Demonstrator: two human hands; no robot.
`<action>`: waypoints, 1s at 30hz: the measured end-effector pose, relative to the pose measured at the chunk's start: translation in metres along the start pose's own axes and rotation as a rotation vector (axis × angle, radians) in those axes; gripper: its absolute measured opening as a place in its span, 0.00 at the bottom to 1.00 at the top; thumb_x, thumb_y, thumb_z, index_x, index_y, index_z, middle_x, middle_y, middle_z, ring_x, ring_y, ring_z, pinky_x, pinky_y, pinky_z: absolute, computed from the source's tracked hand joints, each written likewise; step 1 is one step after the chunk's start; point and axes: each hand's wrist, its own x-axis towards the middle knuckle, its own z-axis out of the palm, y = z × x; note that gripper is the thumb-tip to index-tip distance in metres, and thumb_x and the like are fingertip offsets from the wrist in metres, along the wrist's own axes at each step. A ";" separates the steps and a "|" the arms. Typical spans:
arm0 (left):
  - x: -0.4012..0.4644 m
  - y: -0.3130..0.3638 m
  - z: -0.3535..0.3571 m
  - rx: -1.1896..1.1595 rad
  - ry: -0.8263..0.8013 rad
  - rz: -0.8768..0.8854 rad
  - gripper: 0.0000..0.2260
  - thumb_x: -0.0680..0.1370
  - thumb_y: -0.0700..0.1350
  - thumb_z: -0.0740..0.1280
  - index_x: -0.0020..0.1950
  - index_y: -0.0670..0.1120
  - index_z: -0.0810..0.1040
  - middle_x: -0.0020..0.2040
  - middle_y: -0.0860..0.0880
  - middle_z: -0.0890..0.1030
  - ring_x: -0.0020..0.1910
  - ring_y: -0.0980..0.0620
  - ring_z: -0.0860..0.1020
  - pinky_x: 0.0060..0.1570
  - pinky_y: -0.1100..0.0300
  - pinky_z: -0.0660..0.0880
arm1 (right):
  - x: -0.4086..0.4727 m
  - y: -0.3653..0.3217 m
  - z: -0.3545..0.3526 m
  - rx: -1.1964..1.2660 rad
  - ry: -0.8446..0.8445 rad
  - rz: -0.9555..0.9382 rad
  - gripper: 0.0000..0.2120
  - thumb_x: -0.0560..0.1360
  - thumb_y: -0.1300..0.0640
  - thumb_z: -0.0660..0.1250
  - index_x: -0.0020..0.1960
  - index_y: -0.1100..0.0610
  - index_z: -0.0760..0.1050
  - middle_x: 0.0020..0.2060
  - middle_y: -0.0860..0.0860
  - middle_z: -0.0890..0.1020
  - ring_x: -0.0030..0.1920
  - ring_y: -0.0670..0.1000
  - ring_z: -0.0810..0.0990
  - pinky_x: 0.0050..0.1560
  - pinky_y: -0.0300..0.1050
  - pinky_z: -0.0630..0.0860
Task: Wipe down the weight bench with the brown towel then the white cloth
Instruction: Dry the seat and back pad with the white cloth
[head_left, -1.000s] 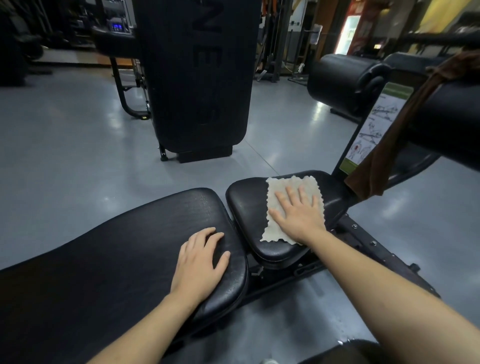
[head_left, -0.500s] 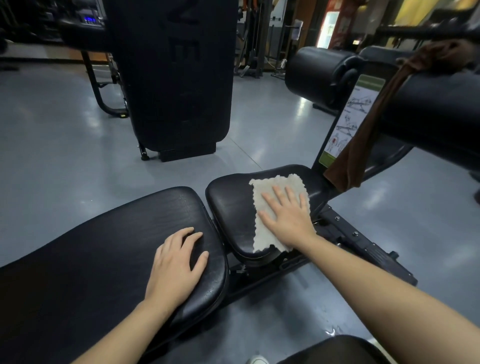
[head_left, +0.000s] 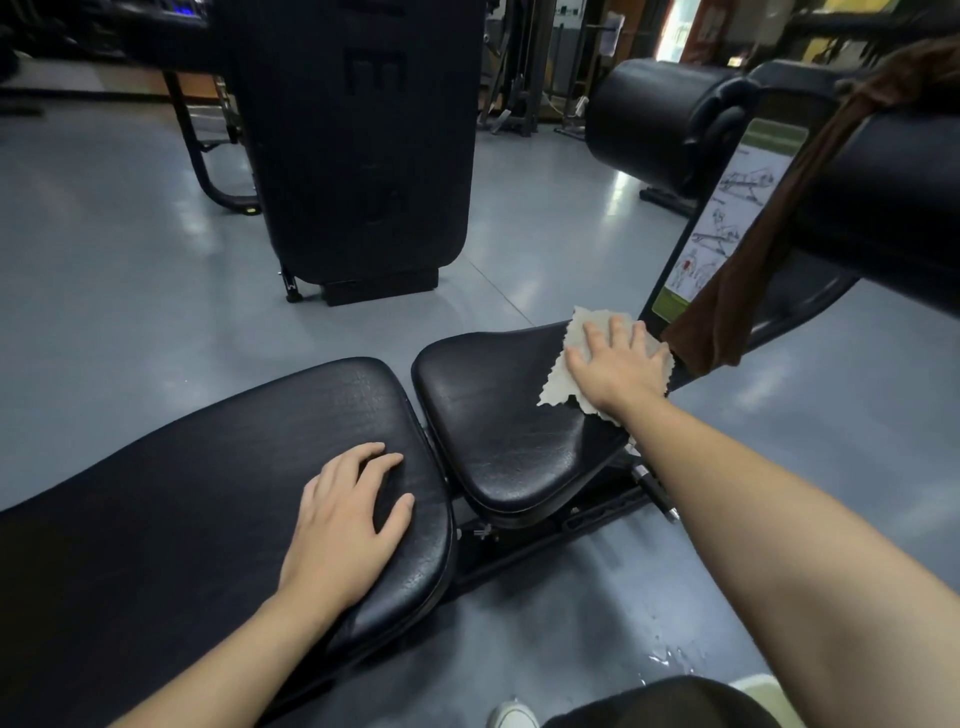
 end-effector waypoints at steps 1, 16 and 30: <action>0.000 0.000 0.000 -0.002 -0.002 0.000 0.24 0.78 0.63 0.54 0.70 0.56 0.72 0.70 0.59 0.68 0.72 0.57 0.64 0.72 0.55 0.60 | -0.003 -0.002 0.000 -0.004 -0.013 -0.008 0.33 0.80 0.35 0.40 0.83 0.46 0.45 0.82 0.54 0.43 0.81 0.61 0.40 0.76 0.70 0.41; -0.002 0.001 -0.001 0.017 -0.018 -0.018 0.24 0.78 0.63 0.54 0.69 0.56 0.74 0.69 0.58 0.70 0.70 0.54 0.66 0.69 0.51 0.64 | -0.093 -0.037 0.025 -0.046 -0.046 -0.463 0.33 0.80 0.31 0.41 0.81 0.39 0.41 0.81 0.47 0.38 0.80 0.54 0.33 0.77 0.64 0.34; -0.002 0.003 -0.001 -0.021 -0.010 -0.019 0.23 0.78 0.63 0.55 0.70 0.57 0.73 0.70 0.61 0.69 0.70 0.58 0.66 0.70 0.54 0.64 | 0.034 -0.011 -0.009 -0.097 -0.028 -0.119 0.34 0.77 0.29 0.42 0.80 0.42 0.54 0.80 0.52 0.55 0.79 0.59 0.51 0.73 0.72 0.52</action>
